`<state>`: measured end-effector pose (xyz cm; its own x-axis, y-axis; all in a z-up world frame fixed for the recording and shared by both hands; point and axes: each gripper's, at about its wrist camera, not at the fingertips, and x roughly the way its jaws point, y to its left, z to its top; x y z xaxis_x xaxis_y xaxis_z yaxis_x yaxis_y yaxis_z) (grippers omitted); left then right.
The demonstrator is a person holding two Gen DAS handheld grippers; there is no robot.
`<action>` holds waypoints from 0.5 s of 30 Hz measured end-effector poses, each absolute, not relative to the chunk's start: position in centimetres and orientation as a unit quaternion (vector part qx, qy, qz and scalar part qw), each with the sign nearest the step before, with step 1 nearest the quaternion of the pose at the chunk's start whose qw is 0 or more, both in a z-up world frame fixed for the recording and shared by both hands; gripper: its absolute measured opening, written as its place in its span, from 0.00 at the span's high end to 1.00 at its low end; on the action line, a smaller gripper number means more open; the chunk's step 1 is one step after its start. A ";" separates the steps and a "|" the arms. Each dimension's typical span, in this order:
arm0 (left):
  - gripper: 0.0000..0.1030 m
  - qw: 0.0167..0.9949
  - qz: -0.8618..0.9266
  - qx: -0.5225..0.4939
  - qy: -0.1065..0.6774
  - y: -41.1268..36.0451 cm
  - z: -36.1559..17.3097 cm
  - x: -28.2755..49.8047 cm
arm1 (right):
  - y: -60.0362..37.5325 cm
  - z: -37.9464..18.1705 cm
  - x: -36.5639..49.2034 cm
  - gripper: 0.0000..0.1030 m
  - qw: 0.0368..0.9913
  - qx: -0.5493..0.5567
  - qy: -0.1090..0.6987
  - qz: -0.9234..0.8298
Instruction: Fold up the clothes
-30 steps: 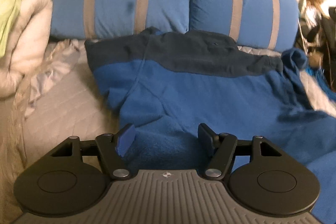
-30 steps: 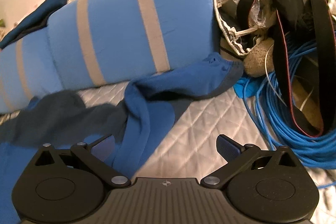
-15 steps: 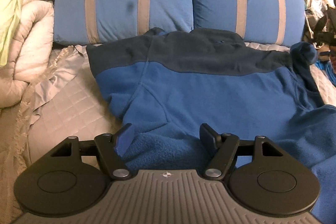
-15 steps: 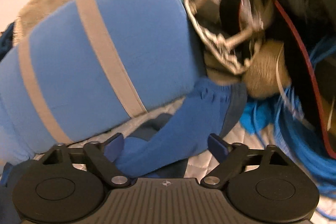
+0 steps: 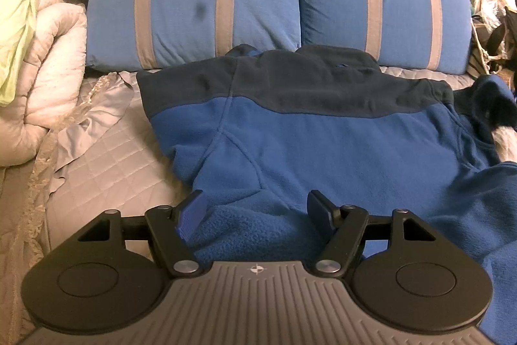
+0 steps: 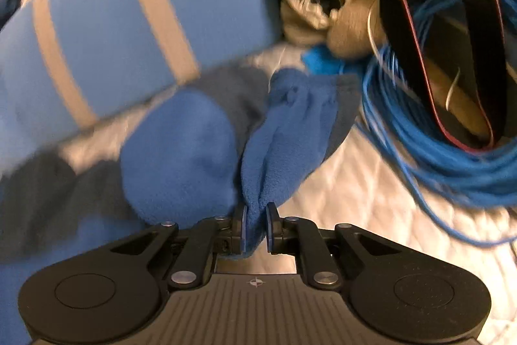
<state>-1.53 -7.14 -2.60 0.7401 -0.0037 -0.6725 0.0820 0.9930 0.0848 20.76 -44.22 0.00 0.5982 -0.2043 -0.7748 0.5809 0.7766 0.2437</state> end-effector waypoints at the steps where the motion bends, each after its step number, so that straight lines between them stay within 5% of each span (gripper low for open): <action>1: 0.32 0.931 -0.022 0.055 0.359 -7.2 -2.6 -1.6 | -44.1 -0.1 20.0 0.73 0.861 0.236 0.393 -0.220; 4: 0.32 0.932 -0.020 0.057 0.358 -7.2 -2.6 -1.6 | -45.0 0.5 18.0 0.34 0.870 0.225 0.368 -0.239; 15: 0.32 0.932 0.000 0.075 0.356 -7.5 -2.6 -1.5 | -50.9 2.0 22.3 0.35 0.883 0.226 0.298 -0.283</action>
